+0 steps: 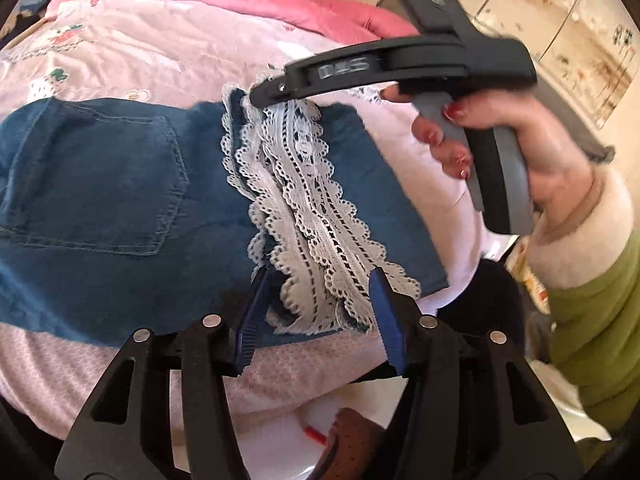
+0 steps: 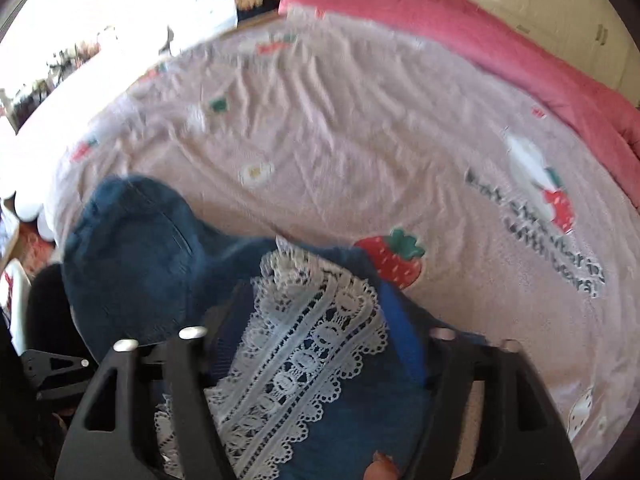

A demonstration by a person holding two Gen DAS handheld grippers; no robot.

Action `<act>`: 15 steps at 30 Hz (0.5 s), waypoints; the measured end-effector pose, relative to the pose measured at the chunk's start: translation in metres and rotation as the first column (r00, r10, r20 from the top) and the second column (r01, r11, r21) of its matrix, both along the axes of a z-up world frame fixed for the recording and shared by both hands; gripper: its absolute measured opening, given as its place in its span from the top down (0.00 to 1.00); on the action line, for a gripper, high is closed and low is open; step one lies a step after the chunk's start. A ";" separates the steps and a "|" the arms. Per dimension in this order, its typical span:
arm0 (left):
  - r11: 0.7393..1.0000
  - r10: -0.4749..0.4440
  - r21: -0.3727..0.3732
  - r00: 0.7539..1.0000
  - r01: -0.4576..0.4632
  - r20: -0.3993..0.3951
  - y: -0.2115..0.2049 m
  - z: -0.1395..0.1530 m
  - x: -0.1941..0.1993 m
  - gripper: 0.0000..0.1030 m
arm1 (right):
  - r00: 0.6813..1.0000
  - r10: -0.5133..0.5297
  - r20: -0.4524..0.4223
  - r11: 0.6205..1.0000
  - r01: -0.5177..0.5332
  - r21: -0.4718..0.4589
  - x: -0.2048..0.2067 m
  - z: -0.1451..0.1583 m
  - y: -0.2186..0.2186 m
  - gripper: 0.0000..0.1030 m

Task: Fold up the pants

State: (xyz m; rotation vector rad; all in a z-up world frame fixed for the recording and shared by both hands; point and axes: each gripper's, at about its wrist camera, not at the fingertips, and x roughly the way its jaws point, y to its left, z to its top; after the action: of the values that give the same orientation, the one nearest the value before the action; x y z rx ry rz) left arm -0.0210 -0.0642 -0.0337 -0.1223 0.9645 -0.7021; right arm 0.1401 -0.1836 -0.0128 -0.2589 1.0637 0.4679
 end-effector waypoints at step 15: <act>0.996 0.050 0.069 0.999 -0.049 -0.015 0.006 -0.013 0.008 0.99 | 0.998 -0.061 0.017 0.997 0.060 0.043 0.024 -0.014 0.001 0.93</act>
State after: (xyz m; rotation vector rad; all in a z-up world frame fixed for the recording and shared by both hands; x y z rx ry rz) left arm -0.0131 -0.0587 -0.0471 -0.0917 0.9970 -0.6231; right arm 0.1637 -0.1824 -0.0264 -0.1927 1.0401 0.4322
